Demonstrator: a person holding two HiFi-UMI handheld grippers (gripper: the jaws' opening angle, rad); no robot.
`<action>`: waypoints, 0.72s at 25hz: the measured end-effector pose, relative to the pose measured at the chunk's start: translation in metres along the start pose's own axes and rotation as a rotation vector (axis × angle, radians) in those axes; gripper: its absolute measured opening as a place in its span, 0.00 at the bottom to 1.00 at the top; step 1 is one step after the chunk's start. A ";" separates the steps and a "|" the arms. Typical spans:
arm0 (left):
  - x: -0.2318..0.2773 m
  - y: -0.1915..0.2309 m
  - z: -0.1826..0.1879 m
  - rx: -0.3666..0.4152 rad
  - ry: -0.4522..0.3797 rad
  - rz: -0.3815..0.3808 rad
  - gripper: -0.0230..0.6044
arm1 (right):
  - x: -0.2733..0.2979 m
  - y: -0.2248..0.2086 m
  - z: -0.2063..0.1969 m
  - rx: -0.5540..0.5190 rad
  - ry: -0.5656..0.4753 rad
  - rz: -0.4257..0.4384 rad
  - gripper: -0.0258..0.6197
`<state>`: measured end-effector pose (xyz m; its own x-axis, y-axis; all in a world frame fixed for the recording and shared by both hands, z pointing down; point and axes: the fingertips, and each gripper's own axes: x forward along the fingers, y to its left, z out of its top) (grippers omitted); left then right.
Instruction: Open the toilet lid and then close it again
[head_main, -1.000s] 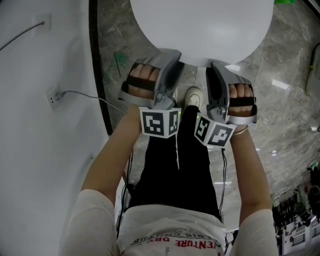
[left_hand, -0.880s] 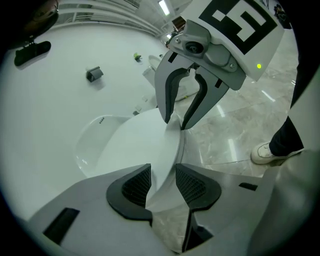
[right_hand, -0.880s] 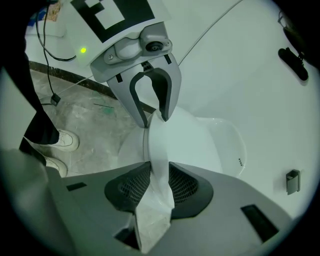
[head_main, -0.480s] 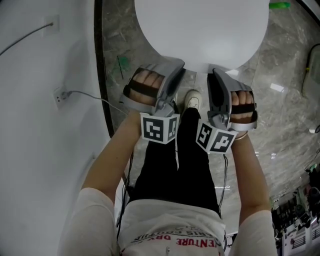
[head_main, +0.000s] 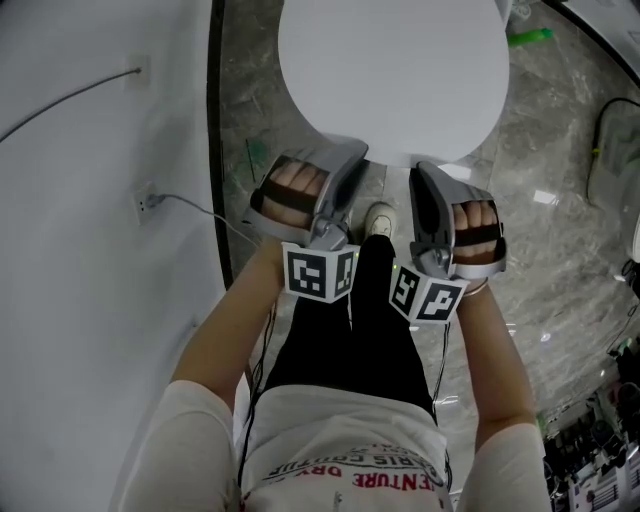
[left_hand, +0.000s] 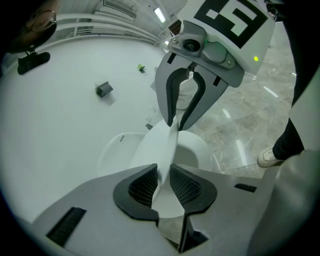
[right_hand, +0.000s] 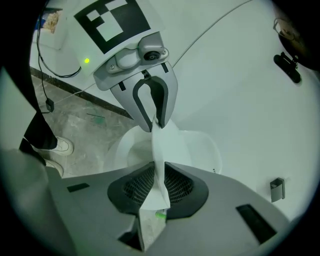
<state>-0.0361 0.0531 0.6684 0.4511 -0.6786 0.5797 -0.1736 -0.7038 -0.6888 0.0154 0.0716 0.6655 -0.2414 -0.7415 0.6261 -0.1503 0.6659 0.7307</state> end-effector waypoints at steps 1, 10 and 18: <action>-0.004 0.009 0.005 -0.001 -0.004 0.005 0.17 | -0.005 -0.009 0.001 0.004 -0.006 -0.013 0.13; -0.024 0.084 0.036 -0.030 -0.017 -0.008 0.13 | -0.027 -0.087 0.014 0.028 -0.002 -0.034 0.11; -0.029 0.128 0.047 -0.046 -0.037 -0.041 0.13 | -0.031 -0.133 0.022 0.022 0.037 -0.015 0.10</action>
<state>-0.0302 -0.0074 0.5433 0.4903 -0.6415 0.5900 -0.1940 -0.7403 -0.6436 0.0219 0.0082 0.5427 -0.2031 -0.7538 0.6249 -0.1744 0.6558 0.7345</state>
